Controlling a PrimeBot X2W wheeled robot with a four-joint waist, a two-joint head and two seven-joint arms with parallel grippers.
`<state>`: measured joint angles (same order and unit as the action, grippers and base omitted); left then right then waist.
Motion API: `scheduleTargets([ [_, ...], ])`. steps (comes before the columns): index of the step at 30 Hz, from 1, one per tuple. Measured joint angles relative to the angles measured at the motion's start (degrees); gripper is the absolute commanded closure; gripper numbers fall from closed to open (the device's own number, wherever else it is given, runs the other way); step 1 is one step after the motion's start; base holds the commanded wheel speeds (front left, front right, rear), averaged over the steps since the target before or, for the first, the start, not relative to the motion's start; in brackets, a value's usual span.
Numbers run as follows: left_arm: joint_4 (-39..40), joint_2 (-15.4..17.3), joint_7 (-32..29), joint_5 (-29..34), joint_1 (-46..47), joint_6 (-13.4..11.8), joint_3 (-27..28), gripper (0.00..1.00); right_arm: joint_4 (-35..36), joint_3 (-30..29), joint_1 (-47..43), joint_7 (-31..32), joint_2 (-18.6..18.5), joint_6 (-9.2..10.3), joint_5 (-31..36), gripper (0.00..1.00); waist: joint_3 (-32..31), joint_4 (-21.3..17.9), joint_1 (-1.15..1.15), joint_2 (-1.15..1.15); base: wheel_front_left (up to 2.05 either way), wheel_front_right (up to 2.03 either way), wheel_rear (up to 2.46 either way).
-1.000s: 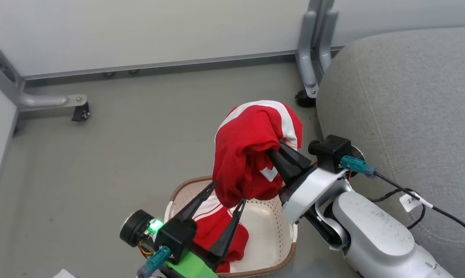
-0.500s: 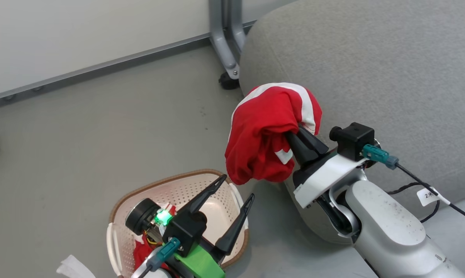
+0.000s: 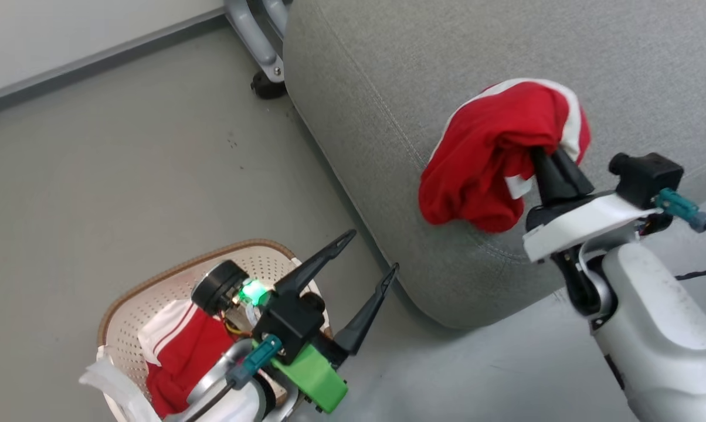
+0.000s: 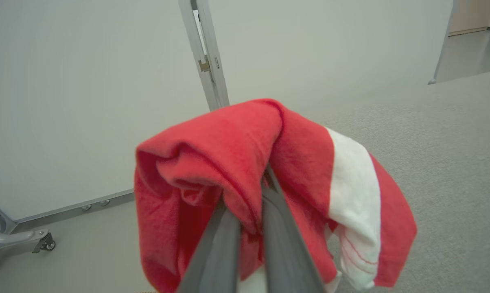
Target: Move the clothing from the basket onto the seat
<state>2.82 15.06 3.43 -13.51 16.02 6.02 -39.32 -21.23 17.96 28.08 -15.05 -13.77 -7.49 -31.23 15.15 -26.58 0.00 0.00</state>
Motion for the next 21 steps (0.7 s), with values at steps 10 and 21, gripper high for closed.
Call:
scheduleTargets([
  [10, 3.0, 0.4, -0.2, 3.2, 9.6, 0.5, -0.9, 0.00, -2.5, -16.2, 11.8, 0.0, -2.5, 0.00, 0.8, 1.00, 9.1, 3.1, 0.00, 0.00, 0.00, 0.00, 0.00],
  [21, 3.2, 0.0, 2.5, 5.2, 17.1, 0.9, -1.7, 0.00, -12.9, -31.2, 21.9, 0.0, -6.7, 0.00, 5.1, 1.00, 19.5, 11.2, 0.01, 0.00, 0.00, 0.00, 0.00],
])
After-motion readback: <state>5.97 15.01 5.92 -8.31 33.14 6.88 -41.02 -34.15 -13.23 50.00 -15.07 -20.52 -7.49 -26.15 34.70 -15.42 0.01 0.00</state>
